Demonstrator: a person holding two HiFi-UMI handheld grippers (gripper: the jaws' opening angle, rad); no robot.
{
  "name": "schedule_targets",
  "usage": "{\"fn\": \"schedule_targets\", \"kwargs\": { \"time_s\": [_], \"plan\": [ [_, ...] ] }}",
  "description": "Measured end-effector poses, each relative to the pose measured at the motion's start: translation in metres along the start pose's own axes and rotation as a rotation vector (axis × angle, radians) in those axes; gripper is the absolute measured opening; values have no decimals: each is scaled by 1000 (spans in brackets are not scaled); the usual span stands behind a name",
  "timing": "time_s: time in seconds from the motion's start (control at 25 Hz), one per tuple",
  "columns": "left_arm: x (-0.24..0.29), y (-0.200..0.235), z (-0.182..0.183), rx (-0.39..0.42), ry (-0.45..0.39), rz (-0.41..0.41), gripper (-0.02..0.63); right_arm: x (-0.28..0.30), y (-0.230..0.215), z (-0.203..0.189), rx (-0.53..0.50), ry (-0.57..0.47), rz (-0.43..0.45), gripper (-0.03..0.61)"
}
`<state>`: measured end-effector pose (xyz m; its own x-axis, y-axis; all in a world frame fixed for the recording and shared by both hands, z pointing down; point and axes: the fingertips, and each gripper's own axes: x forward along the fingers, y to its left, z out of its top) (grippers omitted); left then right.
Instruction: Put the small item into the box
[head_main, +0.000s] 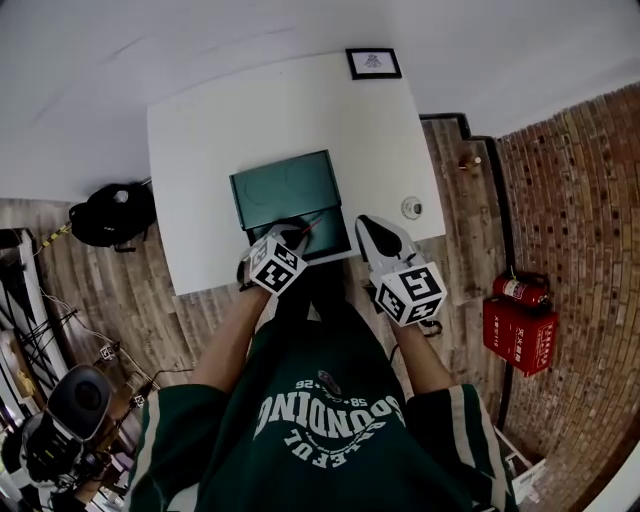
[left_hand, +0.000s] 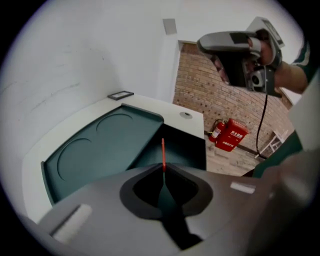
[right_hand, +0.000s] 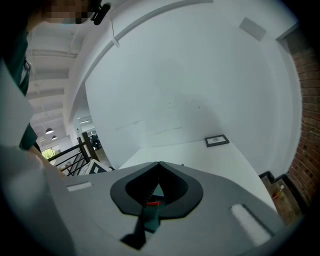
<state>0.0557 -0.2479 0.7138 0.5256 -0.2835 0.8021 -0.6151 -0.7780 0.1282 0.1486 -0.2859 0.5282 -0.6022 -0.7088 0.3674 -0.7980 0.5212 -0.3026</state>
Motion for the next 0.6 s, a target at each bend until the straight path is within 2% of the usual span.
{"fn": "schedule_targets", "kwargs": {
  "time_s": [0.24,0.6],
  "plan": [
    [18,4,-15,12,88,12,64,-7,-9,-1,13,-6,-43,2],
    [29,-3,-22,47,130,-12,64,-10,-15,-1,15,-11,-64,2]
  ]
}}
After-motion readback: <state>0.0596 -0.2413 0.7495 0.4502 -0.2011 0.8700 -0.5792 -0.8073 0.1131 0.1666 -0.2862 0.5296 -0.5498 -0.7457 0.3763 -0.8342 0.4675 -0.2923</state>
